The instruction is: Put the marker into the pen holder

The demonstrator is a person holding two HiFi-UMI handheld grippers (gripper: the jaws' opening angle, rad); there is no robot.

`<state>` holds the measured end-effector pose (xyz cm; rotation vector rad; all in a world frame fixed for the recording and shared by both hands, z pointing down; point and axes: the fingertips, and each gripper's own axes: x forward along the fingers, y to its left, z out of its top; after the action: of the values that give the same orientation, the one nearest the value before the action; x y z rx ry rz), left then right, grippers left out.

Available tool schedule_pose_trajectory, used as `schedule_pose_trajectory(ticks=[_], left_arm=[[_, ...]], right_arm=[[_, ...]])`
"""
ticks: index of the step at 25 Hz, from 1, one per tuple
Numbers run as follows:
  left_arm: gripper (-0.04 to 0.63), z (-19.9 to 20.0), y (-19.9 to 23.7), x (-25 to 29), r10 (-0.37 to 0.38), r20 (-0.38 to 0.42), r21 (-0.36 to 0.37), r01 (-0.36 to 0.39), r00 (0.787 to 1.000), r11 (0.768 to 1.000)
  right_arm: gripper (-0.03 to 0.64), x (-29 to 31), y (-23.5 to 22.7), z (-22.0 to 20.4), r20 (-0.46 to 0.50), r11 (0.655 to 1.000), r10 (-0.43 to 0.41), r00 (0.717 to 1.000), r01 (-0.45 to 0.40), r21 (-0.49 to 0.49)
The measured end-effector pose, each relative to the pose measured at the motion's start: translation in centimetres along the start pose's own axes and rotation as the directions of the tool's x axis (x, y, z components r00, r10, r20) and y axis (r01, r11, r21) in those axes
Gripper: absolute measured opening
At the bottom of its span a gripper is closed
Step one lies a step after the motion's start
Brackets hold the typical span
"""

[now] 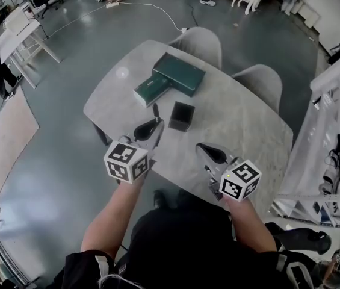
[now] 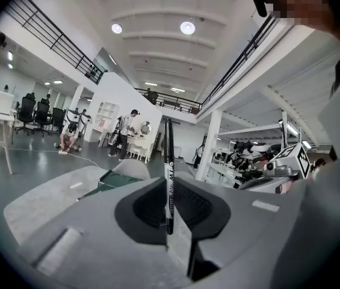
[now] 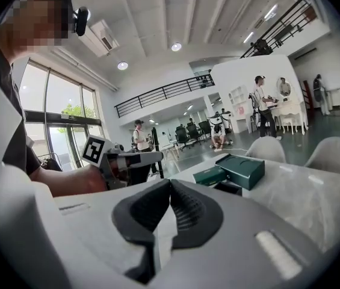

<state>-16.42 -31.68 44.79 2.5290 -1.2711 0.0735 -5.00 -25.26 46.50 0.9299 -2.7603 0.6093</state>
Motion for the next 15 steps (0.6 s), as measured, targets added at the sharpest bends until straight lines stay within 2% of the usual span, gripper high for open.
schedule_pose_trajectory(ticks=[8, 15], left_arm=[[0.041, -1.8, 2.1, 7.0, -0.018, -0.063, -0.048, 0.015, 0.998, 0.999], [0.041, -4.3, 3.3, 12.4, -0.010, -0.130, -0.077, 0.001, 0.992, 0.997]], right_arm=[[0.003, 2.0, -4.4, 0.7, 0.011, 0.999, 0.020, 1.000, -0.020, 0.041], [0.003, 2.1, -7.1, -1.6, -0.036, 0.994, 0.037, 0.999, -0.033, 0.103]])
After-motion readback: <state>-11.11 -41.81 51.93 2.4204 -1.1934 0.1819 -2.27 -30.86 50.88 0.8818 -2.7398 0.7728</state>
